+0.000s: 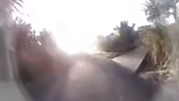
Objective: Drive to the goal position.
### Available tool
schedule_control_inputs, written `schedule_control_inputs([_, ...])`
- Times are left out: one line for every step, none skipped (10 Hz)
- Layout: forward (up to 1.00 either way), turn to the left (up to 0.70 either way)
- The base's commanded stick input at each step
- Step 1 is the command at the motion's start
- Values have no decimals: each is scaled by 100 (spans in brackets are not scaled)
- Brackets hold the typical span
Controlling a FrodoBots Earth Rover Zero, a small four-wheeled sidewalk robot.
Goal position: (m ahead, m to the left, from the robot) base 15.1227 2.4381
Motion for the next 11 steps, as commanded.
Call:
schedule_control_inputs([100,0])
schedule_control_inputs([100,0])
schedule_control_inputs([100,0])
schedule_control_inputs([100,0])
schedule_control_inputs([100,0])
schedule_control_inputs([100,0])
schedule_control_inputs([100,0])
schedule_control_inputs([100,0])
schedule_control_inputs([100,0])
schedule_control_inputs([100,0])
schedule_control_inputs([100,0])
